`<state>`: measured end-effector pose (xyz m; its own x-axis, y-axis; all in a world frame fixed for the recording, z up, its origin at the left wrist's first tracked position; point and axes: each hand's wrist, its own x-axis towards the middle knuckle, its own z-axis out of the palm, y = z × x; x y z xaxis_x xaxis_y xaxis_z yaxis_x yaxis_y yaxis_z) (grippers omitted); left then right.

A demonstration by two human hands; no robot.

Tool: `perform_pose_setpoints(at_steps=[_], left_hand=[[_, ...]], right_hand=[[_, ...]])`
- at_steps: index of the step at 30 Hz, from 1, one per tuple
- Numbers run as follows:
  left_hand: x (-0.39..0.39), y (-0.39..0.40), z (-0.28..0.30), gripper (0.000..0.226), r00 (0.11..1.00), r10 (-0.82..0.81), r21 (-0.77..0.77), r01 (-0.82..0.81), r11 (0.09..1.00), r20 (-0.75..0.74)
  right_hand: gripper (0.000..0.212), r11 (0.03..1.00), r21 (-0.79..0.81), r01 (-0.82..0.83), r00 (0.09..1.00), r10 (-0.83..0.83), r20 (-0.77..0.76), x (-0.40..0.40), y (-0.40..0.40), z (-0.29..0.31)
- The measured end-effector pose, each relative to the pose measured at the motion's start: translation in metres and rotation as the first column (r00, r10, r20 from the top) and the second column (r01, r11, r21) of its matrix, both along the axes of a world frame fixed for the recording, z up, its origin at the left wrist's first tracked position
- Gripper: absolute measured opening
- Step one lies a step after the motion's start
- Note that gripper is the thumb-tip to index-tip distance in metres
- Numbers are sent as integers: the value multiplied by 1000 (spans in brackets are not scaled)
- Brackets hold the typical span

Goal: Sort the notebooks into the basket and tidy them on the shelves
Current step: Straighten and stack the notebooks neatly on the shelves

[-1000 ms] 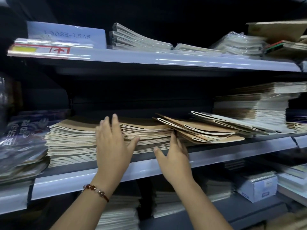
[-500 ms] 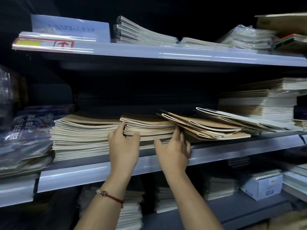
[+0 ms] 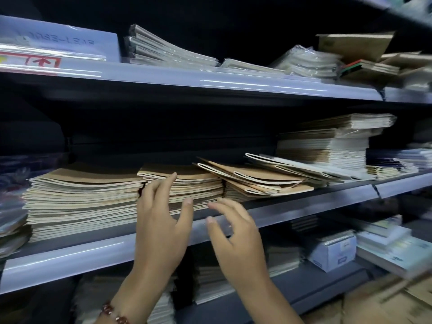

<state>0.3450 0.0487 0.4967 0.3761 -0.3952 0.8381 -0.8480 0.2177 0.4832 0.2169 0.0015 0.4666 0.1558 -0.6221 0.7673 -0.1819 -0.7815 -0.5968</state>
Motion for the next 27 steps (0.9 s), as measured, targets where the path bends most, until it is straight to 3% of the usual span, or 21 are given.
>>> perform_pose_setpoints(at_steps=[2, 5, 7, 11, 14, 19, 23, 27], left_hand=[[-16, -4, 6, 60, 986, -145, 24, 147, 989, -79], [-30, -18, 22, 86, 894, -315, 37, 344, 938, -320], [-32, -30, 32, 100, 867, -317, 47, 361, 931, -384], [-27, -56, 46, 101, 818, -303, 43, 369, 928, -490], [-36, -66, 46, 89, 772, -357, 23, 432, 902, -525], [-72, -60, 31, 64, 840, -372, 73, 433, 899, -396], [-91, -55, 17, 98, 849, -415, 139, 477, 868, -327], [-107, -62, 1, 111, 910, -356, 136, 388, 911, -215]], right_hand=[[13, 997, 74, 0, 975, -16, 220, -28, 3, -2], [7, 942, 319, -102, 817, -104, 567, -67, -19, 4], [17, 880, 429, -205, 752, -139, 645, -88, -39, 13], [56, 837, 511, -196, 795, -170, 582, -113, -75, 37], [71, 827, 541, -153, 852, -167, 496, -116, -96, 52], [71, 847, 532, -23, 886, -229, 403, -111, -107, 61], [67, 834, 548, 55, 890, -290, 352, -112, -114, 58], [39, 855, 501, 137, 926, -290, 242, -112, -117, 58]])
